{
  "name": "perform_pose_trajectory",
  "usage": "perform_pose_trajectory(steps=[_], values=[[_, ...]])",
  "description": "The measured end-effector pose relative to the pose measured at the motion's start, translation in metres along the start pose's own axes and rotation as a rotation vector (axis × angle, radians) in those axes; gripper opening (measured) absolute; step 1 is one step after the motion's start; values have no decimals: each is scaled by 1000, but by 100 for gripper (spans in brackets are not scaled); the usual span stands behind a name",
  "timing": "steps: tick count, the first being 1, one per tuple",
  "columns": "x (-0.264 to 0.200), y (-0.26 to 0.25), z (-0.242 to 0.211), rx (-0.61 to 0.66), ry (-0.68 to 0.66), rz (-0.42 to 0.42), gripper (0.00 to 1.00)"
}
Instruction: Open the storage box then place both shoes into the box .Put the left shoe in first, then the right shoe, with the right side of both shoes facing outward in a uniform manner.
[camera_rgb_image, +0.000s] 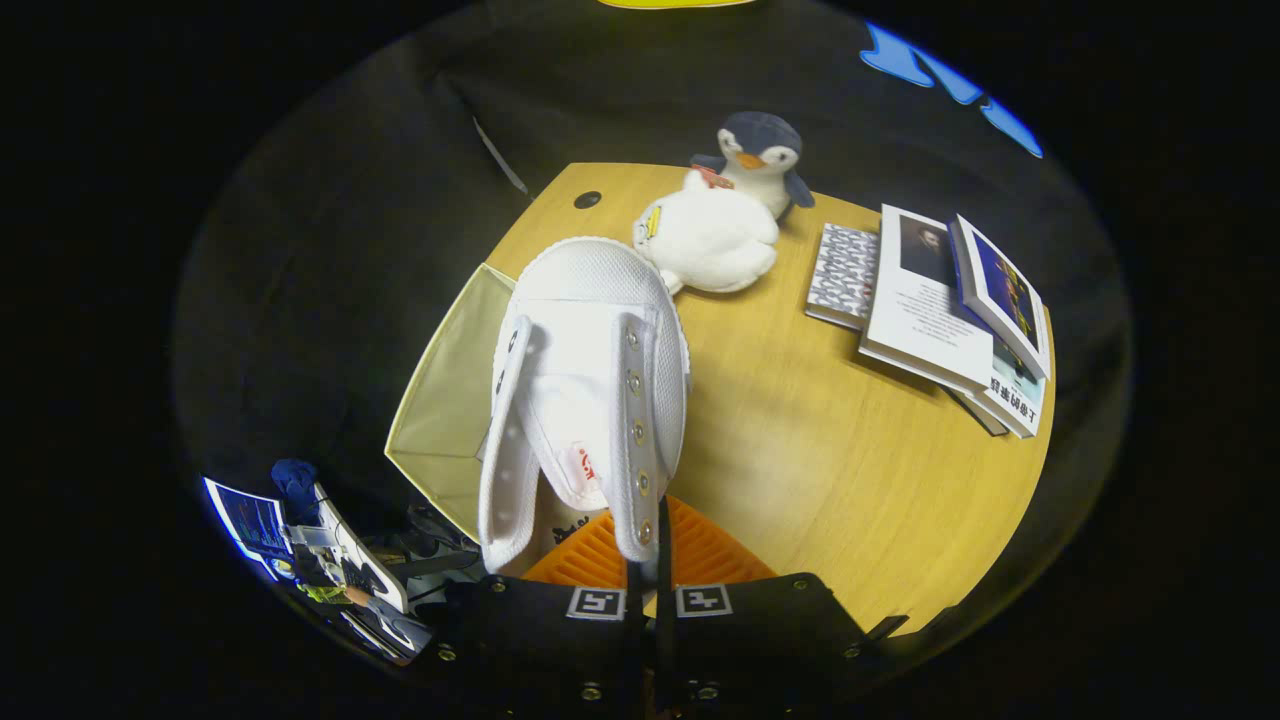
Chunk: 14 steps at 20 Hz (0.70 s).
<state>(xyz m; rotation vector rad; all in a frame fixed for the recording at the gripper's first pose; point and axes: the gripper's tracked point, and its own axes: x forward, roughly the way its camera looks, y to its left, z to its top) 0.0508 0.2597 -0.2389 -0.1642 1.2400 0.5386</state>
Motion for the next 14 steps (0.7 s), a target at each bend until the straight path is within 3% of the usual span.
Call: perform_pose_trajectory(steps=[4, 14], values=[[19, 41, 19, -32, 27, 33, 4], [102, 91, 22, -127, 136, -39, 4]])
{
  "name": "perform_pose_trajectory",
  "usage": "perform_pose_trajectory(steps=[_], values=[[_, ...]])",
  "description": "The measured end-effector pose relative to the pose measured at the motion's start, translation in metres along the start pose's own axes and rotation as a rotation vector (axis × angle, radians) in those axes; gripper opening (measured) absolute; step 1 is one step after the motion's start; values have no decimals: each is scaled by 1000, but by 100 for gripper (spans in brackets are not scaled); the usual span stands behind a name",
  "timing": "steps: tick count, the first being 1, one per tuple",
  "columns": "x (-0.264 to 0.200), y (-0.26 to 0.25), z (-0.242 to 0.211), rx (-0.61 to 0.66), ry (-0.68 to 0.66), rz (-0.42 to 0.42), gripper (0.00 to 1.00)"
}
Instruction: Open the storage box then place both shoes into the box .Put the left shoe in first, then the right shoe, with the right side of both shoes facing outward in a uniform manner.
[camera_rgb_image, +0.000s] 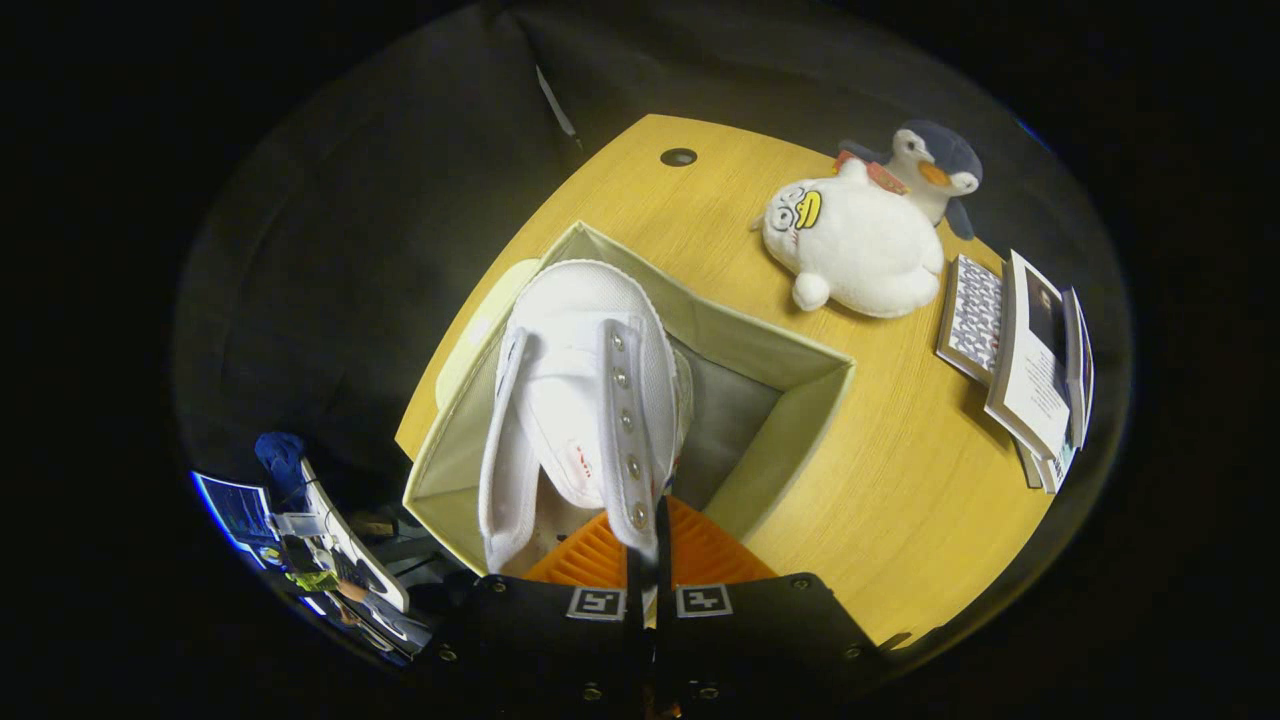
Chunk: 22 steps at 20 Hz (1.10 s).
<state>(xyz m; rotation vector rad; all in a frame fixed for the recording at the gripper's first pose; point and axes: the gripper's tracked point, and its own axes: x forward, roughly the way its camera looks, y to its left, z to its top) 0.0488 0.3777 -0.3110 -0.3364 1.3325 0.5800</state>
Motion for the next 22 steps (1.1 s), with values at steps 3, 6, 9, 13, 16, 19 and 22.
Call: perform_pose_trajectory(steps=[3, 6, 9, 13, 16, 19, 22], values=[[22, 4, 0, 3, 31, -31, 5], [37, 5, -1, 2, 50, -41, 4], [44, 5, -1, 19, 62, -36, 4], [31, 18, 4, 29, 27, 43, 26], [14, 21, 8, 14, -4, 71, 40], [-3, 14, 9, 12, -37, 72, 98], [-19, 7, 10, -8, -100, 70, 98]])
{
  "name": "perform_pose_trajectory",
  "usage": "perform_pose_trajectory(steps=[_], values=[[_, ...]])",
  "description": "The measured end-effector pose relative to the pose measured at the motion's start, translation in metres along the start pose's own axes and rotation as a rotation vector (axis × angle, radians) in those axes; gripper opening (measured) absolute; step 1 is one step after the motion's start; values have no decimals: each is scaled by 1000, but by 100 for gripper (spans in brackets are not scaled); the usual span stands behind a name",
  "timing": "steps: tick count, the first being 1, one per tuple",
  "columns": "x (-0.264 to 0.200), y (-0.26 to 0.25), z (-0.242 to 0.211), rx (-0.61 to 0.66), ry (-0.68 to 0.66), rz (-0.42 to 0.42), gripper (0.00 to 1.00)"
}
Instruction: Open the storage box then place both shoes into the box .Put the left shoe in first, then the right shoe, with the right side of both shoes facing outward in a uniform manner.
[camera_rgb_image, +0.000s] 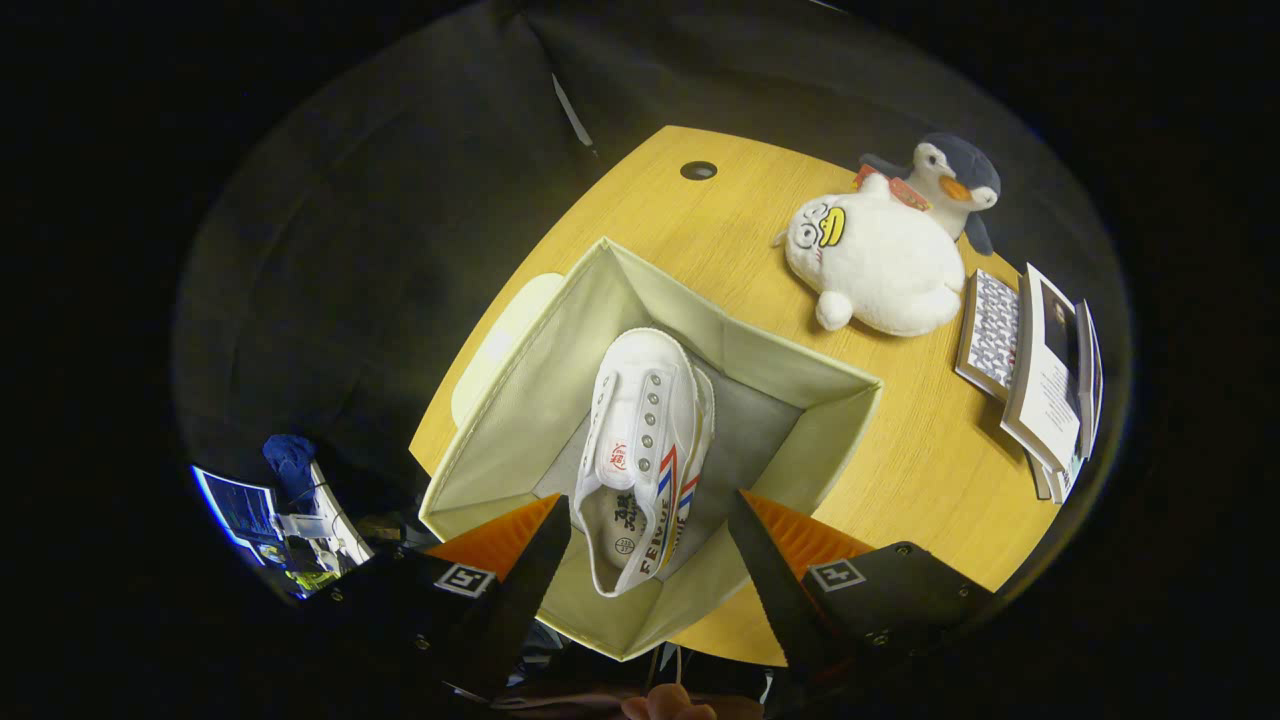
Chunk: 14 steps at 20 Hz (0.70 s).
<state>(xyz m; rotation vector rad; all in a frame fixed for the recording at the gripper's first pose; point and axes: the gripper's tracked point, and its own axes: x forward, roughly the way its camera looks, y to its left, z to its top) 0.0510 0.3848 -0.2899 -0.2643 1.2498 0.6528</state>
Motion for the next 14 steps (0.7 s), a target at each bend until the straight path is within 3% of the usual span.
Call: perform_pose_trajectory(steps=[8, 14], values=[[-62, -24, -1, 45, -200, -8, 98], [-131, -72, 8, 90, -509, -94, 98]])
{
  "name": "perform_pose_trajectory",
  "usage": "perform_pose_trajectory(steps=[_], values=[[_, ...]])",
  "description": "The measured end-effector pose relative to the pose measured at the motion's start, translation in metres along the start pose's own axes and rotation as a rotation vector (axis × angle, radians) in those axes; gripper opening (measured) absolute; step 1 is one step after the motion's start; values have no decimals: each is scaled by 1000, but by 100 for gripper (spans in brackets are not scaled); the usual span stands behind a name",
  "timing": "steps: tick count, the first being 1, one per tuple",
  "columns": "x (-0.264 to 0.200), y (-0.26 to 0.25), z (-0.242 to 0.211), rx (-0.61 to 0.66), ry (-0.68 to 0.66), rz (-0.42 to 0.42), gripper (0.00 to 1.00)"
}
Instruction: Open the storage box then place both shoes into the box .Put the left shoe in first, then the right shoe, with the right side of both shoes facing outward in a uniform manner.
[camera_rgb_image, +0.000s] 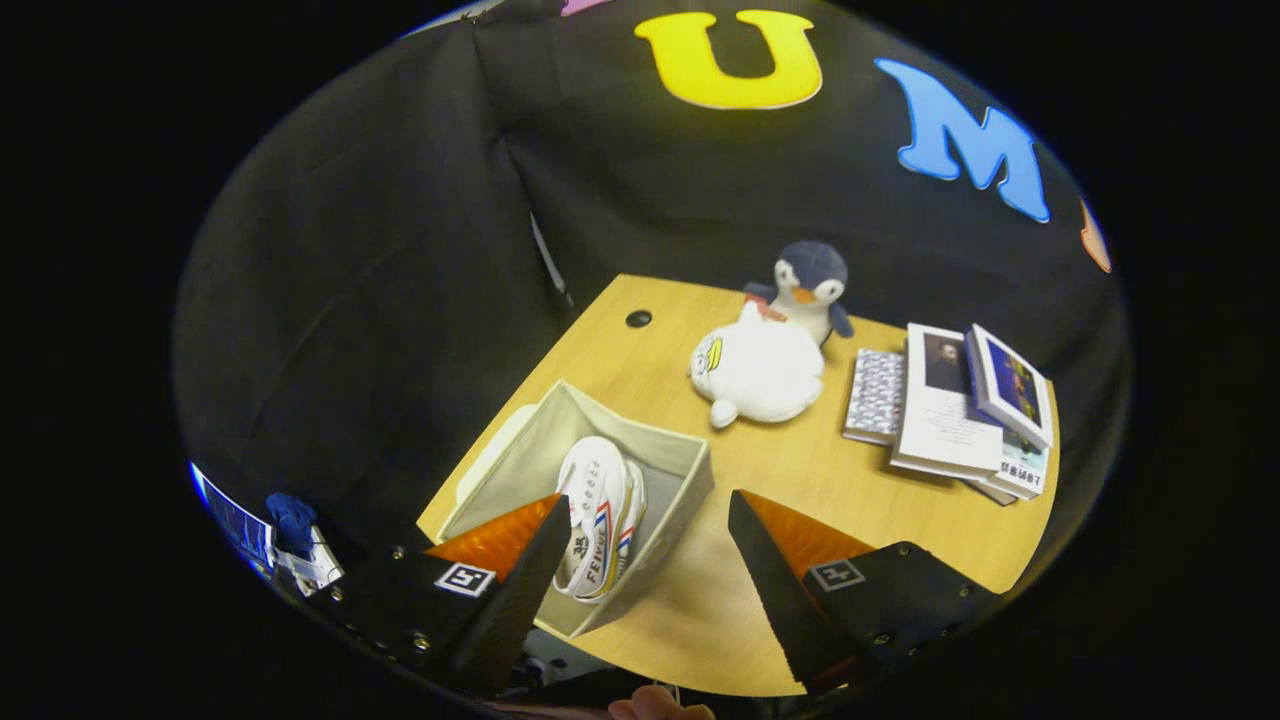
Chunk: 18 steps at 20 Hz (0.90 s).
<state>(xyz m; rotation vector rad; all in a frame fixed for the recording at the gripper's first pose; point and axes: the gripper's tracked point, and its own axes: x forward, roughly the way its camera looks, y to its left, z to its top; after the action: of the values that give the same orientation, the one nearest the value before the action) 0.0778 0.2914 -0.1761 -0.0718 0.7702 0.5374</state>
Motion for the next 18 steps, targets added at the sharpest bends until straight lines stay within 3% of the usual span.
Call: perform_pose_trajectory(steps=[10, 14, 18], values=[[-113, -102, 41, 82, -372, -208, 98], [-165, -126, 64, 71, -559, -300, 98], [-205, -130, 70, 71, -665, -338, 98]])
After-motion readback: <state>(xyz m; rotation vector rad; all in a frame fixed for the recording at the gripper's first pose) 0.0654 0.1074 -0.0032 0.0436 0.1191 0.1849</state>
